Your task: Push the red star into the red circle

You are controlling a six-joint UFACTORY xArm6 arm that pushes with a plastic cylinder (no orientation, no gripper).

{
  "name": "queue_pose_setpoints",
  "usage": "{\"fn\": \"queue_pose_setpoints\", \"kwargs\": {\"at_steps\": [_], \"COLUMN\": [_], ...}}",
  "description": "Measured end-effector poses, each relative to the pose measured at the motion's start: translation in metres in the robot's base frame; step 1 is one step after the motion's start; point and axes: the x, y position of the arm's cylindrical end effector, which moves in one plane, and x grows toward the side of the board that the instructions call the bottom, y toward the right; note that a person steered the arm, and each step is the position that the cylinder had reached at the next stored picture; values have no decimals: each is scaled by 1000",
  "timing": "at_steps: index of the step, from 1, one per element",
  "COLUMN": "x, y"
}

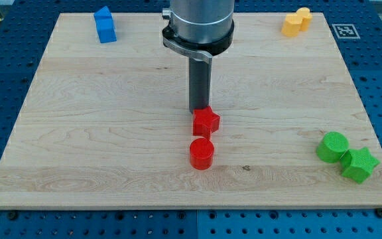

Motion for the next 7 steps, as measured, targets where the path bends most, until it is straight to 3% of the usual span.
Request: {"fn": "queue_pose_setpoints", "kwargs": {"at_steps": [4,7], "x": [34,-93], "y": [3,3]}}
